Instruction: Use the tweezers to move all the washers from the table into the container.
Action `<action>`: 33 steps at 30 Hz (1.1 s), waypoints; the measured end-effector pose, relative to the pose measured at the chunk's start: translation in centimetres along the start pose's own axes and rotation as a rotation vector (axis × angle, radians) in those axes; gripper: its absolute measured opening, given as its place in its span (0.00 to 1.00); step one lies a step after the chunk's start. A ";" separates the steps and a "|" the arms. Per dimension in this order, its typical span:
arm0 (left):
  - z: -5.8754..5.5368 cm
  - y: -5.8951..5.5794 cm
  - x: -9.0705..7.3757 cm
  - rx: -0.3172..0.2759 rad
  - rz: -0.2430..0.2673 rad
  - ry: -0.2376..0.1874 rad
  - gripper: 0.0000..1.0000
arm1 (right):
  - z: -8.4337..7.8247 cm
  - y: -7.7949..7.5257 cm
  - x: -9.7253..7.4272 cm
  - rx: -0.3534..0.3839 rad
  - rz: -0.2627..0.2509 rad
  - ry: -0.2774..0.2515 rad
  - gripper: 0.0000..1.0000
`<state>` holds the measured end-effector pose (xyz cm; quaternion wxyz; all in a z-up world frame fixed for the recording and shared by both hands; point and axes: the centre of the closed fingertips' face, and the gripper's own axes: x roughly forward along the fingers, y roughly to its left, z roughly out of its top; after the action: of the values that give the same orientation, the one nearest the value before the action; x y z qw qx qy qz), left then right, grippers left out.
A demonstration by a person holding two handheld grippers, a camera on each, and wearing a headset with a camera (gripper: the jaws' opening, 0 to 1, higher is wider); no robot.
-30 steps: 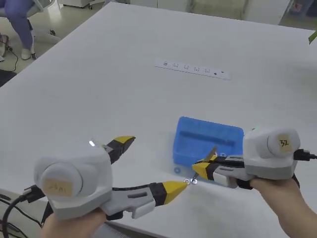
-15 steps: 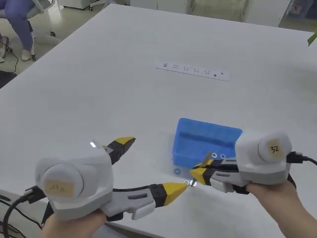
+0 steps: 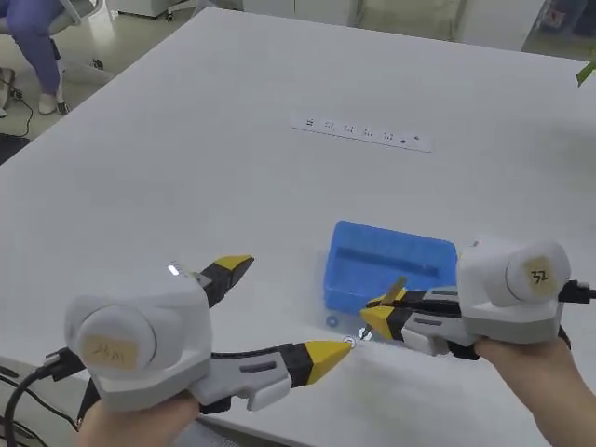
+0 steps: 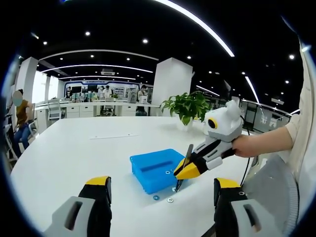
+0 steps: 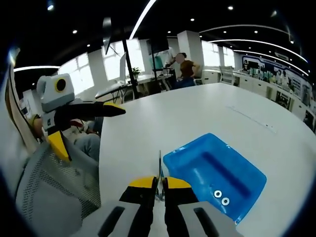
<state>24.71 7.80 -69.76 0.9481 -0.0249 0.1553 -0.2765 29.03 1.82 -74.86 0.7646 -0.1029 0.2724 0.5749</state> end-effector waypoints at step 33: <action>0.1 0.1 -0.1 0.001 0.002 -0.003 0.86 | 1.0 -9.8 1.7 0.304 -0.173 -0.016 0.03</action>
<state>24.74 7.95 -69.67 0.9486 -0.0248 0.1540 -0.2754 38.85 0.53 -76.45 0.8202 -0.0045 0.3401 0.4599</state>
